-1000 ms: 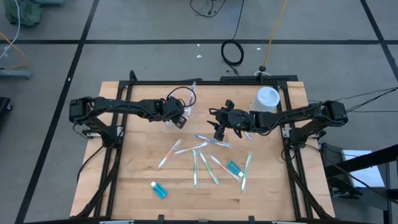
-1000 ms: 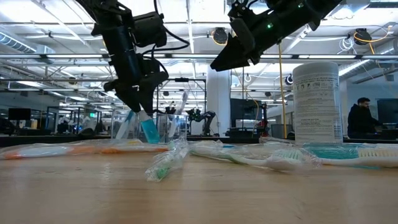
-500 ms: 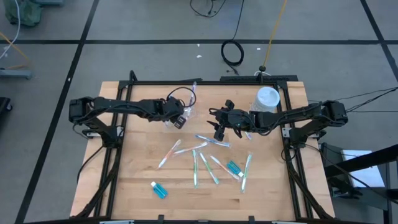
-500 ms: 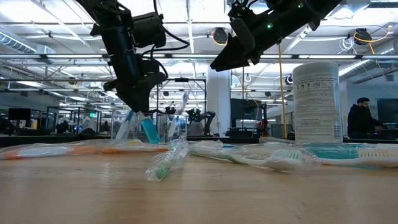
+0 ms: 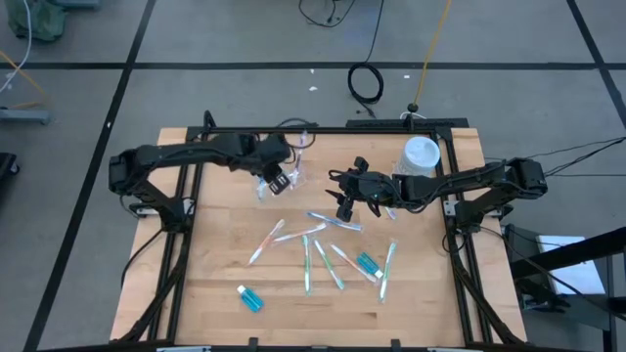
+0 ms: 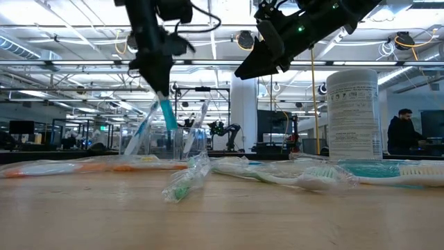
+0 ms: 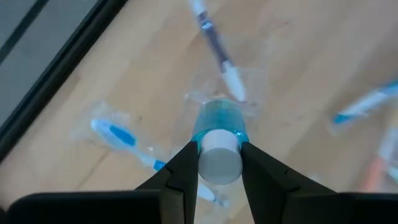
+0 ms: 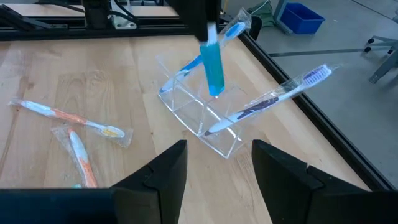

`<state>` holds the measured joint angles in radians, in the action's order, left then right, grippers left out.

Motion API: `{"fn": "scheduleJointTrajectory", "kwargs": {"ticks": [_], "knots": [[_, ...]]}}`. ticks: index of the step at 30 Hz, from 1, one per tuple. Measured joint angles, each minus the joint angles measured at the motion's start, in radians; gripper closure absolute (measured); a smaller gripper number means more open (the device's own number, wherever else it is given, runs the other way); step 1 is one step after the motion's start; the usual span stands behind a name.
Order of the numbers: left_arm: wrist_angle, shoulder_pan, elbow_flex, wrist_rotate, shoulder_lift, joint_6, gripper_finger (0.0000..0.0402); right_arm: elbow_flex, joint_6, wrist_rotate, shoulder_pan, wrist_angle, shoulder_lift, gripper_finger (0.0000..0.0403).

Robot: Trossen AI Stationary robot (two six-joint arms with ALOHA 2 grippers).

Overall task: Pick & Place toothbrushing station
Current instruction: Adjust the blue mouthwash in the transparent organizer, then put the top left orange toothbrush into the transparent organizer

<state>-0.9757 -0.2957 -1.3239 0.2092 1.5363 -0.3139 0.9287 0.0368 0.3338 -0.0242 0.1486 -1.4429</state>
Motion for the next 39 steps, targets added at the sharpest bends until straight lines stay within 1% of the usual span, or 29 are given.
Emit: {"fn": "scheduleJointTrajectory", "kwargs": {"ticks": [4,6,10,17,21,27,32,39], "knots": [[-0.081,-0.038,-0.057,-0.070,-0.001,0.070,0.0297,0.000,0.000,0.000,0.000,0.000,0.000,0.0232],[-0.102,-0.054,-0.055,-0.089,-0.001,0.120,0.0296,0.000,0.000,0.000,0.000,0.000,0.000,0.0232],[-0.140,-0.057,-0.034,-0.093,0.000,0.276,0.0295,0.000,0.000,0.000,0.000,0.000,0.000,0.0232],[-0.130,-0.058,-0.031,-0.085,0.010,0.290,0.0295,0.000,0.000,0.000,0.000,-0.001,0.000,0.0232],[-0.129,-0.057,-0.022,-0.085,0.057,0.302,0.0295,0.000,0.000,0.000,0.000,-0.001,0.000,0.0232],[-0.133,-0.062,-0.017,-0.051,0.126,0.375,0.0294,0.000,0.000,0.000,0.000,-0.001,0.000,0.0232],[-0.140,-0.081,-0.017,-0.059,0.173,0.401,0.0275,0.000,0.000,0.000,0.000,-0.002,0.000,0.0232],[-0.133,-0.089,-0.018,-0.004,0.182,0.424,0.0232,0.000,-0.001,0.000,0.000,-0.003,0.000,0.0232]]}}
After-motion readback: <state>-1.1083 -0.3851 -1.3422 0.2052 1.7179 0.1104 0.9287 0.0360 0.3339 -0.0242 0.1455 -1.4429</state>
